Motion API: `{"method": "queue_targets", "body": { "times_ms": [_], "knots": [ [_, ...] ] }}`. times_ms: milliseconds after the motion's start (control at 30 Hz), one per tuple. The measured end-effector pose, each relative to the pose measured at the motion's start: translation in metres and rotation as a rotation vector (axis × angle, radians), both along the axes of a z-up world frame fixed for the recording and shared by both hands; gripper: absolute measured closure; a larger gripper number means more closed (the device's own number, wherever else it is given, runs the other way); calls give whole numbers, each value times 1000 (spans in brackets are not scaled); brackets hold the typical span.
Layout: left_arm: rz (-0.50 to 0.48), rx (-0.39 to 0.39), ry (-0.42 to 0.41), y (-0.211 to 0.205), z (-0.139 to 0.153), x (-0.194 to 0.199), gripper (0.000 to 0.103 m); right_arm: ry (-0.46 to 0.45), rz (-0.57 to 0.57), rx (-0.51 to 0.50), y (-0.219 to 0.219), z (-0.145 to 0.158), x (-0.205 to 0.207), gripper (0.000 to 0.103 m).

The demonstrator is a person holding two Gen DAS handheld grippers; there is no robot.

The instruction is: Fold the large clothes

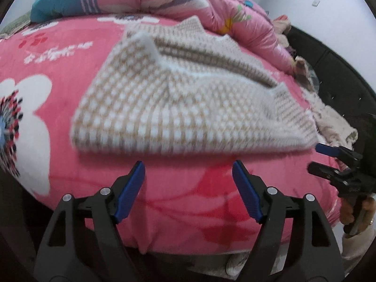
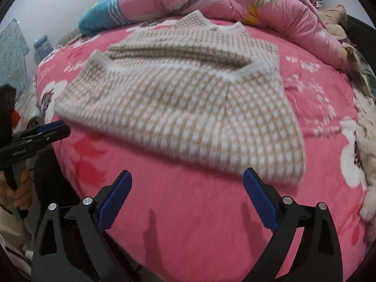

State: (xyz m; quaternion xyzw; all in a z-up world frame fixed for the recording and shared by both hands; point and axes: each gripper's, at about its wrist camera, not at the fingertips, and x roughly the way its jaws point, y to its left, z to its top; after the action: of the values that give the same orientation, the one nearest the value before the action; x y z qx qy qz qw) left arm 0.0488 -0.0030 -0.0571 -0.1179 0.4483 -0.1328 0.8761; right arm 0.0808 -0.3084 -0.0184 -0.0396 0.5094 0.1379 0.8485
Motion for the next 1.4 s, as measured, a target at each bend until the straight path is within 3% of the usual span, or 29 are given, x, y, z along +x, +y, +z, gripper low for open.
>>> {"method": "queue_targets", "body": {
  "times_ms": [167, 367, 733, 1400],
  "knots": [
    [13, -9, 1, 3, -11, 4, 29, 74, -37, -20, -4, -22, -14, 10],
    [16, -20, -1, 3, -15, 13, 22, 121, -112, 31, -15, -42, -6, 8],
    [26, -30, 11, -4, -20, 25, 8, 107, -158, 30, -6, -53, 2, 6],
    [16, 60, 17, -18, -23, 29, 8, 91, -176, 41, -9, -52, 4, 5]
  ]
}}
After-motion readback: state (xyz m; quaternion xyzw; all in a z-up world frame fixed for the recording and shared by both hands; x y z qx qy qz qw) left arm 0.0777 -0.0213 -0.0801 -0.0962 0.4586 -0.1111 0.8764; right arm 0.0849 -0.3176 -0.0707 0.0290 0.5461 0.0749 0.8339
